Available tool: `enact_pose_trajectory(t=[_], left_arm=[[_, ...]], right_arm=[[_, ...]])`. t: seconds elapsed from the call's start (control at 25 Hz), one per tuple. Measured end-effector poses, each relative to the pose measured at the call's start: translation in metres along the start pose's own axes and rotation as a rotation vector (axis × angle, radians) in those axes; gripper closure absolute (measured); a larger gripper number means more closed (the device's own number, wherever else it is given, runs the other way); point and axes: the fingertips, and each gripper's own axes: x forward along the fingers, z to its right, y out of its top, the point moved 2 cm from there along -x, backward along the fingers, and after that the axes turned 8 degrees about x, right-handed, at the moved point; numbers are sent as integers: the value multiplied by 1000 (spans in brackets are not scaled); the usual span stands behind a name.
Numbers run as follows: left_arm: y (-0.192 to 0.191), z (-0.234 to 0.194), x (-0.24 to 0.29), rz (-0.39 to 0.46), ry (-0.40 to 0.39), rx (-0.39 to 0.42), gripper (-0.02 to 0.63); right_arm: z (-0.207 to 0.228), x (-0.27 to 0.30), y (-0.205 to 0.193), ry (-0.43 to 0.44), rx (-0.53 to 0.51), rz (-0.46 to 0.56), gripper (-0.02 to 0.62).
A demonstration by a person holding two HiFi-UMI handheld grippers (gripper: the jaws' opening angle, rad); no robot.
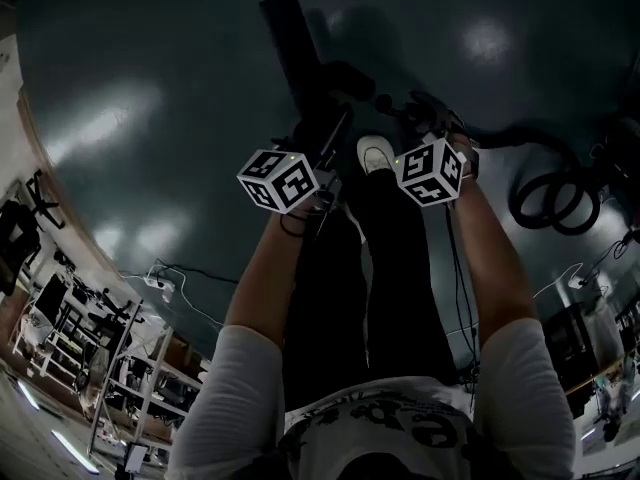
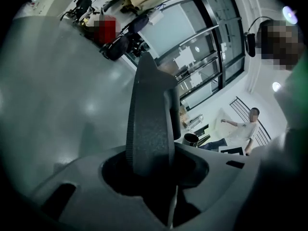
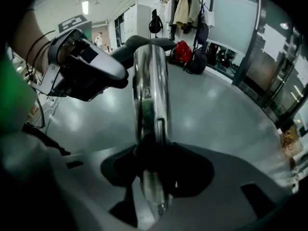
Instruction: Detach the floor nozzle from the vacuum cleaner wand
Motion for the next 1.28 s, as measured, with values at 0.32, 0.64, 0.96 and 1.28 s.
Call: enact_pose_trajectory(t=[0.32, 0.64, 0.96, 1.28], left_arm=[[-82, -148, 60, -12, 17, -22, 471], [-145, -220, 97, -66, -32, -27, 471], [-202, -274, 106, -190, 51, -47, 469], [-200, -272, 111, -173, 62, -63, 447]], right_arm=[[1, 135, -74, -21, -2, -43, 417], [-24, 216, -129, 51, -4, -75, 417], [-32, 265, -156, 124, 26, -149, 416], [-33, 276, -160, 129, 65, -152, 416]])
